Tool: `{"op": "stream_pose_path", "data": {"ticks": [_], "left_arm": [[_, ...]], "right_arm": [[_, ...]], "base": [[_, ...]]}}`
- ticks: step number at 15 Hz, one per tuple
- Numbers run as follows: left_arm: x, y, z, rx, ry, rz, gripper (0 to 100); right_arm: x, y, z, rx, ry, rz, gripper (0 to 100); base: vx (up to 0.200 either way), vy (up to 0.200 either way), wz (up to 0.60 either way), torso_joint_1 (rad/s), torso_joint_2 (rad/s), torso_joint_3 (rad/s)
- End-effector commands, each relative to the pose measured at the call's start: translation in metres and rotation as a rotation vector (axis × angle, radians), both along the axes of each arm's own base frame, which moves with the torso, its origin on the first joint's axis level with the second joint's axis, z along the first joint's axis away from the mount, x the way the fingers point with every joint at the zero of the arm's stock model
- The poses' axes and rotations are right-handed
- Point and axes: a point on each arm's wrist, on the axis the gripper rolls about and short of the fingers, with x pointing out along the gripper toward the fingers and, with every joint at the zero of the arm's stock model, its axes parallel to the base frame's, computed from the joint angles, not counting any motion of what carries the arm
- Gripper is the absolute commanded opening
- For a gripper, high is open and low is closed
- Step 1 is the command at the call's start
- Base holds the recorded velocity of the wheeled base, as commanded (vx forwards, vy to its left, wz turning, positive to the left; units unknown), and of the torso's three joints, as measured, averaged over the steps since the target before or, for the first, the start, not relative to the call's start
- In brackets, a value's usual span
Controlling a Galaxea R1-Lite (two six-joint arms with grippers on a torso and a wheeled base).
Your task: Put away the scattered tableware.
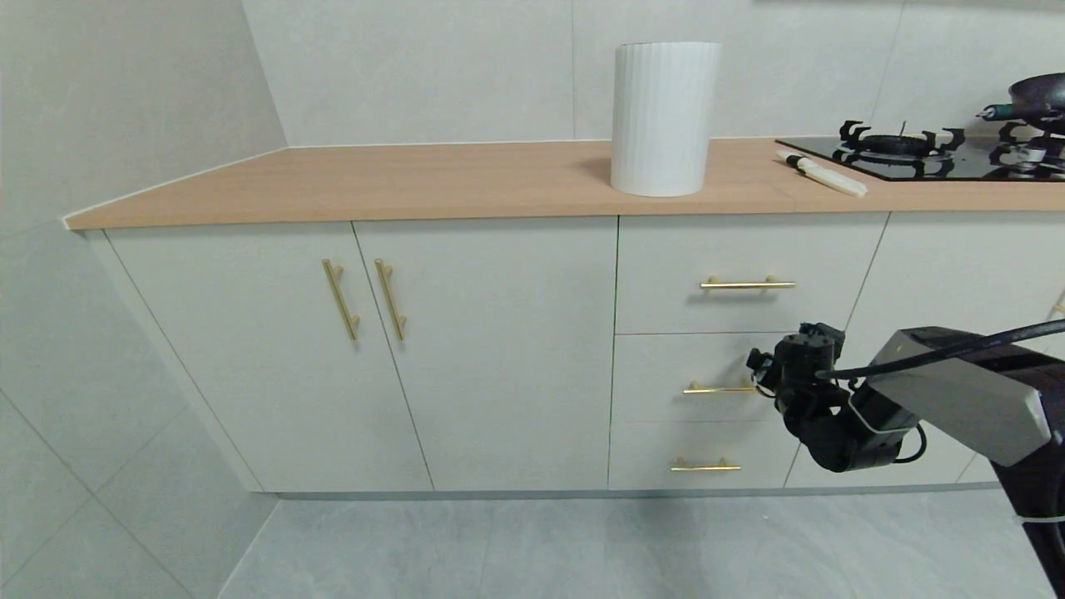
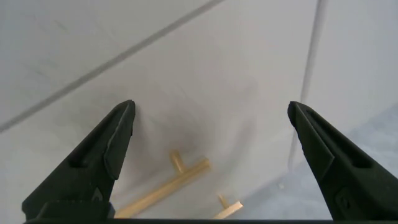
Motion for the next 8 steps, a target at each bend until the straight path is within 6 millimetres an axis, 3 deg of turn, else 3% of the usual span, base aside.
{"op": "stream_pose_path", "data": {"ticks": [1,2,3,4,6,8], "left_arm": [[0.000,0.000,0.000,0.000,0.000,0.000,100],[0.000,0.000,0.000,0.000,0.000,0.000,100],[0.000,0.000,0.000,0.000,0.000,0.000,100],[0.000,0.000,0.000,0.000,0.000,0.000,100],[0.000,0.000,0.000,0.000,0.002,0.000,100],[0.000,0.000,0.000,0.000,0.002,0.000,100]], "right_arm": [[-0.047,0.010,0.047,0.010,0.017,0.088,100],[-0.047,0.010,0.047,0.010,0.017,0.088,100],[-0.093,0.011,0.084,0.014,0.012,0.160,100],[-0.124,0.008,0.118,-0.017,-0.036,0.181,100],[-0.163,0.002,0.155,-0.055,-0.113,0.188,100],[-0.220,-0.007,0.180,-0.125,-0.169,0.180,100]], "base": [[0.000,0.000,0.00,0.000,0.00,0.000],[0.000,0.000,0.00,0.000,0.00,0.000],[0.000,0.000,0.00,0.000,0.00,0.000],[0.000,0.000,0.00,0.000,0.00,0.000],[0.000,0.000,0.00,0.000,0.00,0.000],[0.000,0.000,0.00,0.000,0.00,0.000]]}}
